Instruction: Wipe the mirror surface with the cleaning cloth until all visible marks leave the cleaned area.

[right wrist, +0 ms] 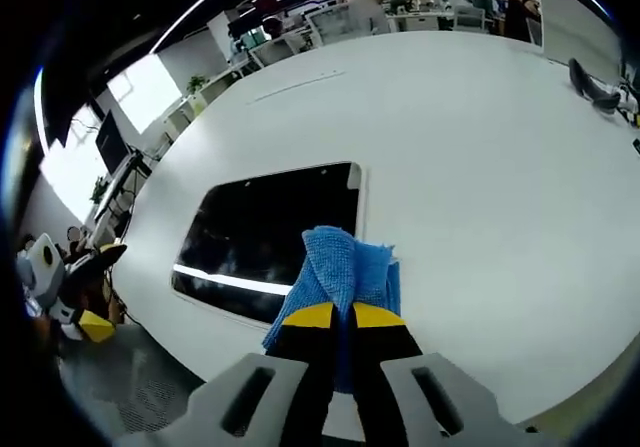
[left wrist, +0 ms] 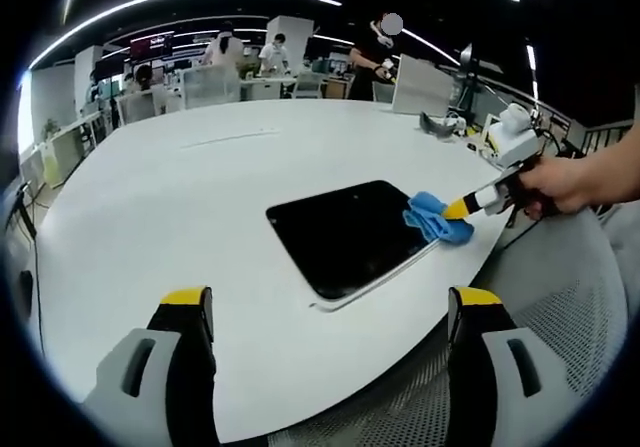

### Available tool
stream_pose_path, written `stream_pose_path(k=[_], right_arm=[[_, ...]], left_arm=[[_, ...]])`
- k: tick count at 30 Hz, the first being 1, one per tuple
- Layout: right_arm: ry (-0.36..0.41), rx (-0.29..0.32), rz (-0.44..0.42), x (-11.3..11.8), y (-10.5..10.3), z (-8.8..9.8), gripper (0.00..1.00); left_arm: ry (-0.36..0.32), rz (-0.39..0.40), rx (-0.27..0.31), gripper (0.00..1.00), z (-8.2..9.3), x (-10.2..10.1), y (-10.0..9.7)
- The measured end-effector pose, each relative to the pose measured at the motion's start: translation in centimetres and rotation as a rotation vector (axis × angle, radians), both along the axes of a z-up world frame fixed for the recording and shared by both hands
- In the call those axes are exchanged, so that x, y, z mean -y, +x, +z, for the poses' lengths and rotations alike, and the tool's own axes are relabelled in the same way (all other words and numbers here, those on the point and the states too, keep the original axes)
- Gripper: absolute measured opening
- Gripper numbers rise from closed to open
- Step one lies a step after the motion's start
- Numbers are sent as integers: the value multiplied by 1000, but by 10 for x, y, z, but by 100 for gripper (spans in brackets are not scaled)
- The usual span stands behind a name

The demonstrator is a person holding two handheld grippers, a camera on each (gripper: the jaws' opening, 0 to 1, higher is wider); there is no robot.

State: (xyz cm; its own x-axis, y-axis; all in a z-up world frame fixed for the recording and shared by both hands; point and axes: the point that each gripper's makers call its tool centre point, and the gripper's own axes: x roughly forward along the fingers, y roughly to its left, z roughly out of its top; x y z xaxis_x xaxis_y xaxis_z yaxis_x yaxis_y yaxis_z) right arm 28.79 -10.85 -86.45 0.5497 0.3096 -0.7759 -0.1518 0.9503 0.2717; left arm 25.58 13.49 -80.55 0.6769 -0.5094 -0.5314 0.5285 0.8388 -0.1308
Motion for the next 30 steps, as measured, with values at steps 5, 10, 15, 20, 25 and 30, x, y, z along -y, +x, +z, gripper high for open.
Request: stream_pose_path(k=[5,10,15,20,25,30], right_arm=[[-10,0,4,0,1,-1,0],[-29,4,14,-3,9,-1,0],[-42,2,12,-2,21,-2,0],[-52,2,12,-3,31,-2,0],[-61,3,15,-2,42,-2,0],[-62,5,13,-3,52,-2,0]], left_arm=[[-5,3,-1,98,0,0,-1],[-3,-3,-6,98,0,1,-2],[-4,-2,-7,98,0,0,-1],[-3,-4,-13,97,-2,0,-1],[-4,-7,-9,96,-1,1,-1],[-10,-10,-14,95,-2,1,0]])
